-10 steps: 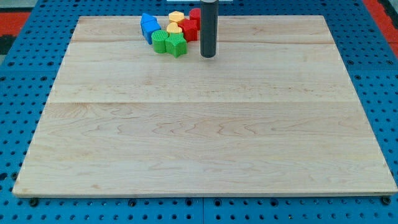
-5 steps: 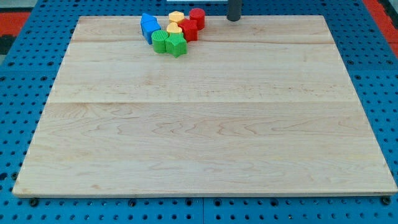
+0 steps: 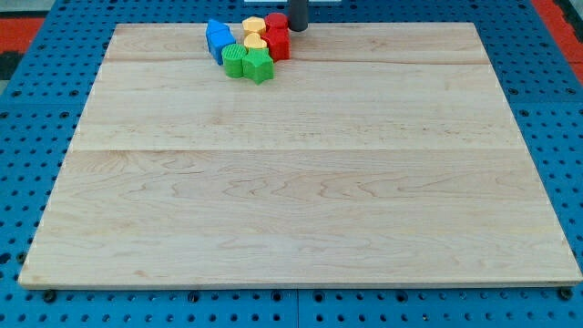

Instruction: Separate the yellow heart from the group of blocks

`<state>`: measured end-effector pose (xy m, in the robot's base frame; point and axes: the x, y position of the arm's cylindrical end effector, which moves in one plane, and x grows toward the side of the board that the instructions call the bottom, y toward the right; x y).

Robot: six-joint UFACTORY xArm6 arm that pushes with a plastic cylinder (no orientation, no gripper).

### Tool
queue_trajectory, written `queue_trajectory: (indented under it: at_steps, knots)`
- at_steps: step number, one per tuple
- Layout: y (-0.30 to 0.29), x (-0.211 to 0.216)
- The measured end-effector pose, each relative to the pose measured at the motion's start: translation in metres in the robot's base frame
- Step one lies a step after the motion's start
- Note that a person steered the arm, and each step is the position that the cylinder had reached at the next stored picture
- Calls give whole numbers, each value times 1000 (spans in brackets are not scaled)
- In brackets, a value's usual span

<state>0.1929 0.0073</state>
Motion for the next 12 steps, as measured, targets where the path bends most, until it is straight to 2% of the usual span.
queue_trajectory:
  at_steps: [5,6,7,9,10,11,12]
  knots:
    - [-14,31]
    - [8,56]
    - [1,106]
    - [-89,121]
    - [-118,163]
    - [-197,141]
    - [-221,68]
